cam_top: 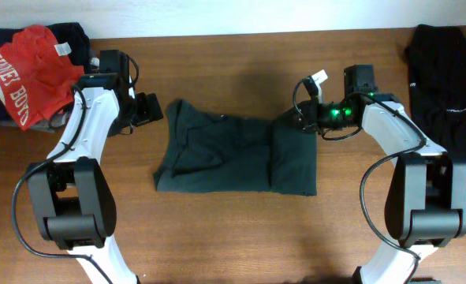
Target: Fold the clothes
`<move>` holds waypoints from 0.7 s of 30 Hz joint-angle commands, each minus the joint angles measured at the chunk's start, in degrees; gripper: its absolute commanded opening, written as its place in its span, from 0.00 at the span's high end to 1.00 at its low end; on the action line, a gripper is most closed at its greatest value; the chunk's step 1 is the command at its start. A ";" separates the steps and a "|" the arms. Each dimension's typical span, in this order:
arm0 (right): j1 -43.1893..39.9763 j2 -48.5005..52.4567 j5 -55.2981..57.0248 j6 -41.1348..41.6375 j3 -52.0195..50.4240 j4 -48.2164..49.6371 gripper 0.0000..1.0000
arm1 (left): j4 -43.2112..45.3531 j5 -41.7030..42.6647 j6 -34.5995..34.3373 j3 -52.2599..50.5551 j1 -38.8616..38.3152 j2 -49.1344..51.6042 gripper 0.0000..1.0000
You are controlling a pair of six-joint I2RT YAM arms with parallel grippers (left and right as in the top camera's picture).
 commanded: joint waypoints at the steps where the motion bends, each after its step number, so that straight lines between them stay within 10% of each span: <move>1: 0.17 0.28 4.50 1.03 0.35 0.04 0.92 | 0.13 0.46 0.11 0.68 -0.28 -0.66 0.01; 21: 0.70 18.88 6.56 3.23 0.31 5.75 0.92 | 0.79 0.46 0.09 0.68 -0.28 -0.66 0.01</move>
